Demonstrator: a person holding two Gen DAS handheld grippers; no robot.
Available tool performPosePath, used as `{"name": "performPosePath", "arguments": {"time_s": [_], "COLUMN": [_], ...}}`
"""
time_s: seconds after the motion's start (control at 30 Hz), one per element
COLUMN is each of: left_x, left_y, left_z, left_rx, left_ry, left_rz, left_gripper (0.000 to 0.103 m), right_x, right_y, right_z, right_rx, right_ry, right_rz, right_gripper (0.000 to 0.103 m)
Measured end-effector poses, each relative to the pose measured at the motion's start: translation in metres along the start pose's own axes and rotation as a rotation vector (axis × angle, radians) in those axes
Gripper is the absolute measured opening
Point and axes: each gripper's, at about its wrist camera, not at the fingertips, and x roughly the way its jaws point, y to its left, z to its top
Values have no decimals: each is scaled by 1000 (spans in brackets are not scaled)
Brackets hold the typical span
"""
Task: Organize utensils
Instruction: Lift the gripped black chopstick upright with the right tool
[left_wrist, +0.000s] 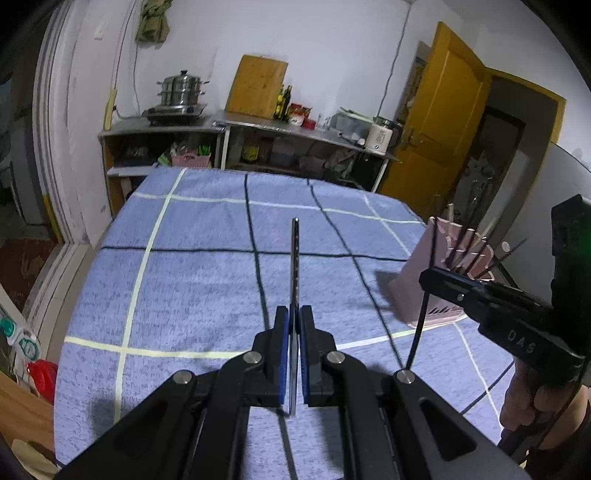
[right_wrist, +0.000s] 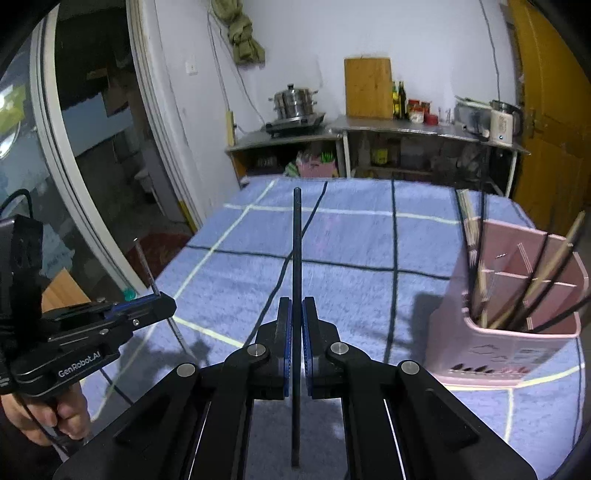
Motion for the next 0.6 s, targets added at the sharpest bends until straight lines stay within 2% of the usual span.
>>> {"name": "performPosePath", "arguments": {"time_s": [0.23,0.6], "left_x": [-15,-19], "left_y": [-24,-60], "left_z": [11,17], "left_rx": [39,81], "left_ry": [-30,-31], "left_rz": [-31,-80], "left_gripper": [6,6], "right_x": [-37,-74], "right_y": [-7,-26], "right_z": [1,-4], "right_rx": [9,43], "right_ry": [-58,-106], "right_rz": [-11,-46], "right_gripper": [5,5]}}
